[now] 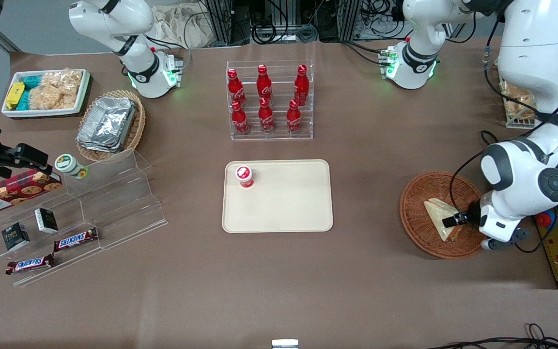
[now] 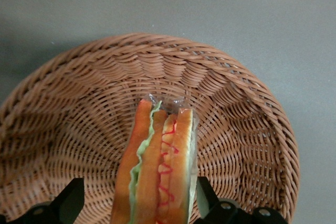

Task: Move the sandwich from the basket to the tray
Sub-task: 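Lower the left gripper and close it on the wrapped sandwich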

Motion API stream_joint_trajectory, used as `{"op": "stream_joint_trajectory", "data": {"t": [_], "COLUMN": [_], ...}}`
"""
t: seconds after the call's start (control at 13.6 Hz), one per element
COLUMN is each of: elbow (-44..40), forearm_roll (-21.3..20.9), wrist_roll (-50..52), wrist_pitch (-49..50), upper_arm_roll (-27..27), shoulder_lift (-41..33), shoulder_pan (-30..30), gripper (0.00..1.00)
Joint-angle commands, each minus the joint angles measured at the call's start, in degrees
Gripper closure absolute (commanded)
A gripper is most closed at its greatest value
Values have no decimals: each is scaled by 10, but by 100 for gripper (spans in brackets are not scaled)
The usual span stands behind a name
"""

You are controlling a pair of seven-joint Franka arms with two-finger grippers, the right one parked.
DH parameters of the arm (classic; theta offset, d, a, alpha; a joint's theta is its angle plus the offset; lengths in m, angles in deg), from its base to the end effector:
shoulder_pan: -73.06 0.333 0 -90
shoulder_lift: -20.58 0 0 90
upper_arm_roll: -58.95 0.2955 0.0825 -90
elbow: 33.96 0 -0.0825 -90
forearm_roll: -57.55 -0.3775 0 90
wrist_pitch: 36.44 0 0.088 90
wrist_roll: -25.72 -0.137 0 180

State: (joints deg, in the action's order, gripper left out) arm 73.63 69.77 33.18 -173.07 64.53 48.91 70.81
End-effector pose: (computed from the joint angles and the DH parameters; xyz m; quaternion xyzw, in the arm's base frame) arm 0.6245 0.0286 0.2058 0.9851 0.1642 0.0068 0.0510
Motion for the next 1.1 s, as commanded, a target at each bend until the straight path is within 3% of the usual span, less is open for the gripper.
{"op": "stream_joint_trajectory", "data": {"t": [0.0,0.22,0.37,0.66,0.81,1.03], "elbow": [-1,-3,-11,-19,-42,-66], "forearm_roll": [28,39,39,28,25,-15], "wrist_roll": [-5,-5,-1,-8,-9,-2], "wrist_pitch": [-7,-6,1,56,125,219], "upper_arm_roll": [-2,-1,-1,0,1,1], "shoulder_lift": [-4,-5,-7,-64,-101,-166], "shoulder_pan": [1,-1,-2,-3,-3,-4], "gripper": [37,74,88,97,98,97]}}
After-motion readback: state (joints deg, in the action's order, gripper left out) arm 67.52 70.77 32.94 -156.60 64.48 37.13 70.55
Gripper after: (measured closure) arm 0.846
